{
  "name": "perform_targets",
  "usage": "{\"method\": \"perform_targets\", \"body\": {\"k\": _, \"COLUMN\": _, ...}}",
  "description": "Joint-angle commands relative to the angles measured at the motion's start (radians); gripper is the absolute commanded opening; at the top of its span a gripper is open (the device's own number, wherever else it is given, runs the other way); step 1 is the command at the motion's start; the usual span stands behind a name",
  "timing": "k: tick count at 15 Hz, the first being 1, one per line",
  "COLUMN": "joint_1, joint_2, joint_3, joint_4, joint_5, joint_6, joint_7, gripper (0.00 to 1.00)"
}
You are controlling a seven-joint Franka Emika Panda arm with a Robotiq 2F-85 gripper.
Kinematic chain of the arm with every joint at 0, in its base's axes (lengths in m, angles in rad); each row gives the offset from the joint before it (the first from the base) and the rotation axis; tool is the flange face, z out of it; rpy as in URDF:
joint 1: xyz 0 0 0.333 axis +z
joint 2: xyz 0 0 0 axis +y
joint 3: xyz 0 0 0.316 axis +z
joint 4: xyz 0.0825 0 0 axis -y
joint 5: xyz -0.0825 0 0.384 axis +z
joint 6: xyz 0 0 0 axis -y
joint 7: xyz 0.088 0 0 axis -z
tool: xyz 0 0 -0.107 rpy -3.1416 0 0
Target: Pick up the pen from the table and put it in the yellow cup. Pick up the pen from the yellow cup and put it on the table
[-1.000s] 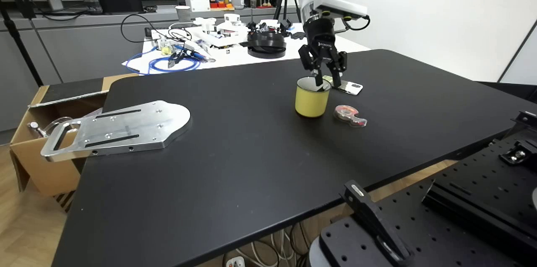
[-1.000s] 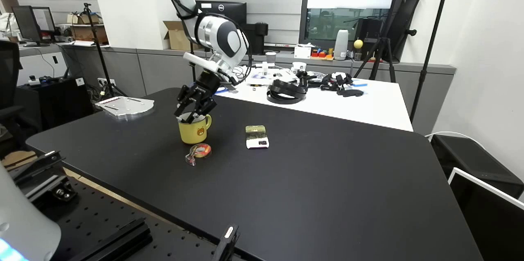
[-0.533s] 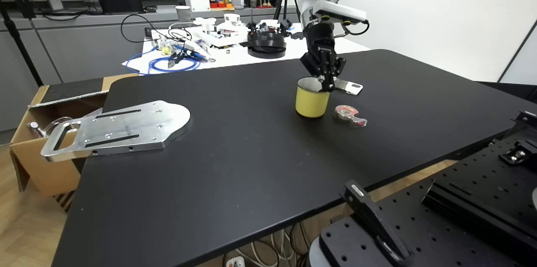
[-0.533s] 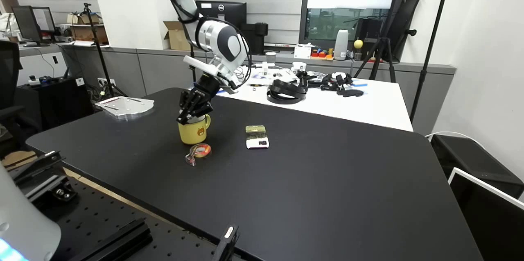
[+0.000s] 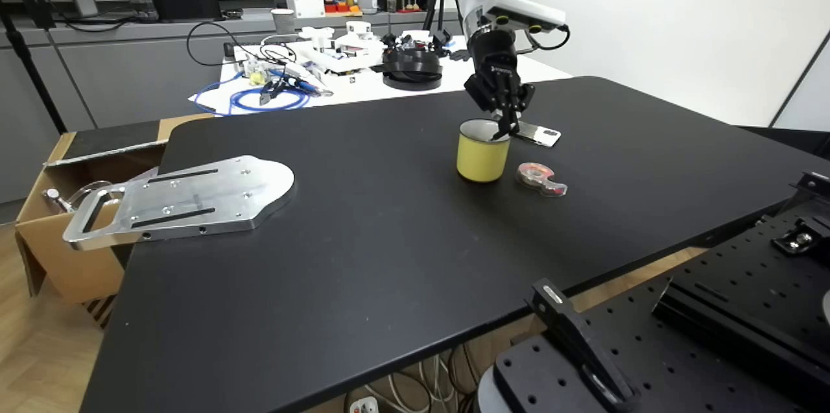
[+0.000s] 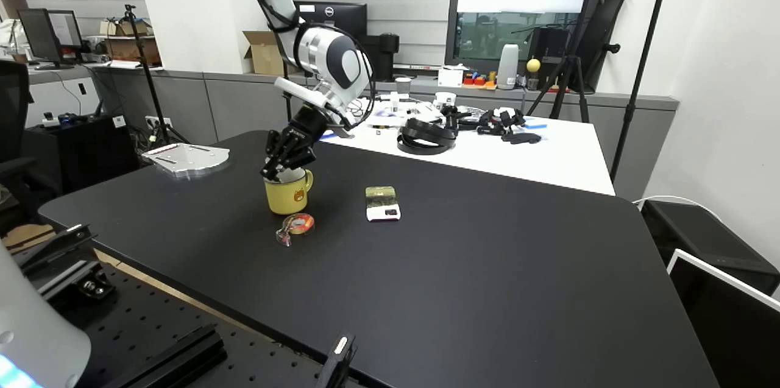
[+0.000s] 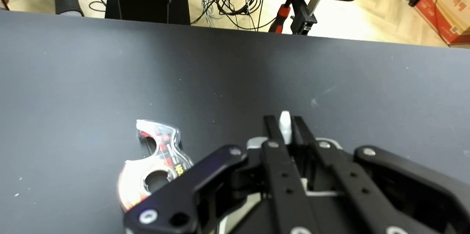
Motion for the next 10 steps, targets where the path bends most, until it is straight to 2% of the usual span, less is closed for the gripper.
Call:
{"method": "perform_targets", "body": {"k": 1, "joint_1": -0.01, "joint_2": -0.021, "joint_3": 0.013, "joint_4": 0.032, "joint_5": 0.012, "joint_6": -0.076, "joint_7": -0.001, "gripper": 0.03}}
{"method": "perform_targets", "body": {"k": 10, "joint_1": 0.01, "joint_2": -0.109, "joint_3": 0.026, "joint_4": 0.037, "joint_5": 0.022, "joint_6": -0.204, "joint_7": -0.003, "gripper": 0.03}}
